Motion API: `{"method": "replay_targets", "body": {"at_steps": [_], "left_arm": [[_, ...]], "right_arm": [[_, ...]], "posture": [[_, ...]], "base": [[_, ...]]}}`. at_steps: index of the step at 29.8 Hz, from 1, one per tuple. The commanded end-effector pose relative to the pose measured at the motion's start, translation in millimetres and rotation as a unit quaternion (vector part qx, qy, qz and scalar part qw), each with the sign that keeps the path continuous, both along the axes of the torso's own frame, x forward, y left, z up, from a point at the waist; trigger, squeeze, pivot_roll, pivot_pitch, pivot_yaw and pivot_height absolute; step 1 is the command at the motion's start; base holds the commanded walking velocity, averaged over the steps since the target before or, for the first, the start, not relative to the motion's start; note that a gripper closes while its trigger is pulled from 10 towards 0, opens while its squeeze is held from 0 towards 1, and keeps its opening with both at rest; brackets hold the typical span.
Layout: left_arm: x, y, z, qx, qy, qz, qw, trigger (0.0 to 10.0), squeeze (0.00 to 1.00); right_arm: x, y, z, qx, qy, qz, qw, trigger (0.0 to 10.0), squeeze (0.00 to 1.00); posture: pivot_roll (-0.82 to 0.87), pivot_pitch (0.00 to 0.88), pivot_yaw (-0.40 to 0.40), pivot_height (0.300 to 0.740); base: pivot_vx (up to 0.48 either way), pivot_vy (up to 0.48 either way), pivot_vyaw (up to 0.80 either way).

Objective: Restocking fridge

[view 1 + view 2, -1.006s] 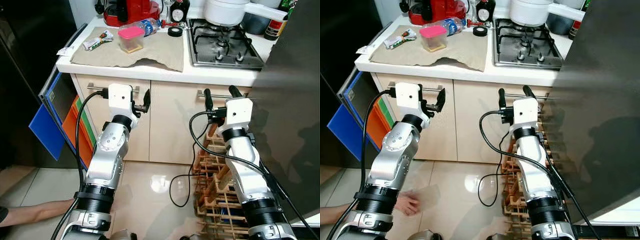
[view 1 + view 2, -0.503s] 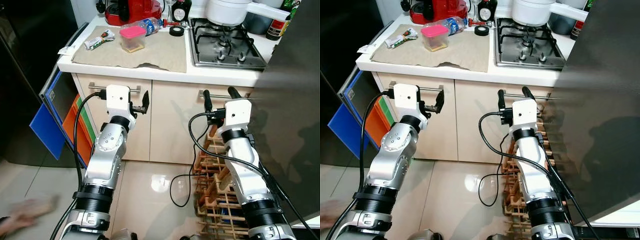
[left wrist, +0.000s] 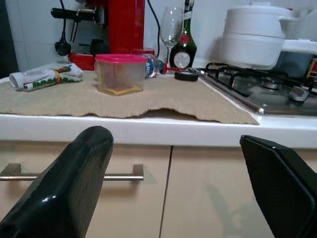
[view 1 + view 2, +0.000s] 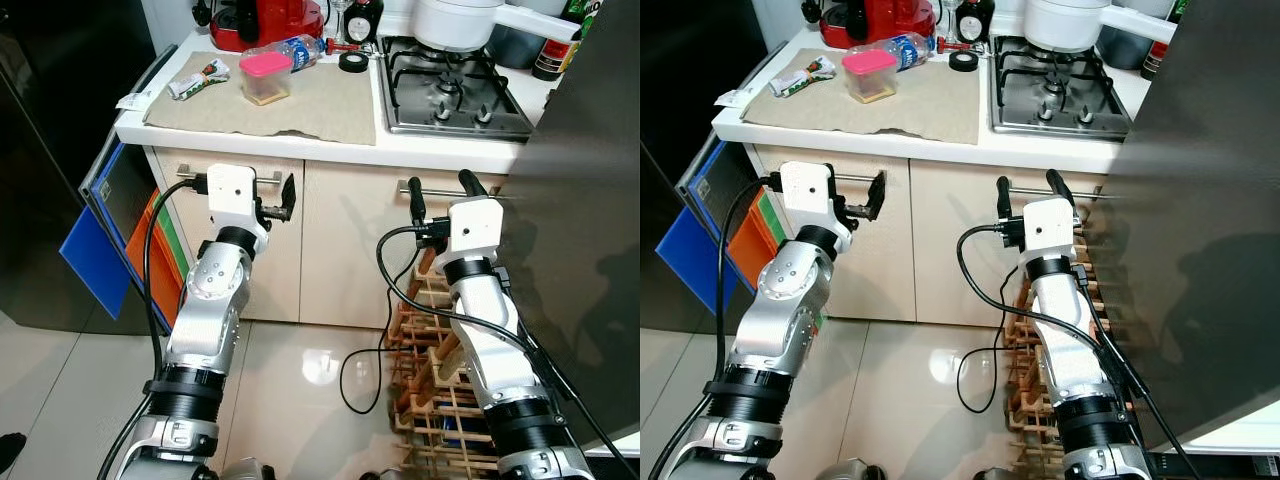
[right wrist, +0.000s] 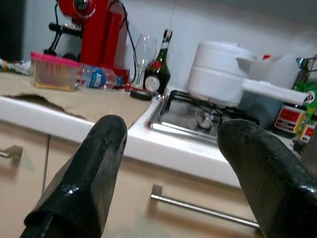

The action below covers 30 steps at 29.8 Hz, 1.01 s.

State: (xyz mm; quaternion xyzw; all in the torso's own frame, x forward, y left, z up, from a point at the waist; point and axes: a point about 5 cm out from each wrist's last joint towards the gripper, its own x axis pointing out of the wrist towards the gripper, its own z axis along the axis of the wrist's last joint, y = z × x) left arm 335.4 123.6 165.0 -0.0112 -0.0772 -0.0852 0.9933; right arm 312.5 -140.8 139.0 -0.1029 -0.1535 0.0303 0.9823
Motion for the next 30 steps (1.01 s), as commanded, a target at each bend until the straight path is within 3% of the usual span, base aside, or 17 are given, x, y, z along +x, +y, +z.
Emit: {"method": "replay_targets", "body": {"at_steps": [1,6,18,26,29,30], "left_arm": [[2.1,-4.3,8,0.006,-0.020,-0.006,1.000,10.0,0.00],[2.0,-7.3,17,0.019,-0.045,-0.012,0.999,10.0,0.00],[3.9,-6.4,22,0.013,-0.055,-0.007,0.998,10.0,0.00],[2.9,0.7,33,-0.018,-0.082,0.025,0.996,10.0,0.00],[2.5,4.8,36,-0.025,-0.090,0.042,0.995,10.0,0.05],[2.4,5.8,37,-0.026,-0.092,0.046,0.994,10.0,0.12]], "right_arm": [[4.4,-2.3,6,0.007,-0.008,-0.008,1.000,10.0,0.00],[5.5,-2.3,7,0.010,-0.014,-0.012,1.000,10.0,0.00],[5.6,-0.7,6,0.007,-0.014,-0.010,1.000,10.0,0.00],[5.8,2.7,7,0.013,-0.017,0.006,1.000,10.0,0.00],[5.4,9.0,14,0.018,-0.026,0.025,0.999,10.0,0.00],[5.5,11.8,19,0.021,-0.032,0.032,0.999,10.0,0.00]], "posture": [[-0.03,0.014,-0.018,0.740],[-0.03,0.015,-0.012,0.740],[-0.03,0.012,-0.013,0.740],[-0.03,0.009,-0.018,0.740],[-0.03,0.008,-0.018,0.740],[-0.03,0.007,-0.018,0.740]], "base": [[0.458,0.000,0.00],[0.460,0.000,0.00],[0.459,0.000,0.00],[0.443,0.000,0.00],[0.412,0.247,0.00],[0.409,0.247,0.00]]}}
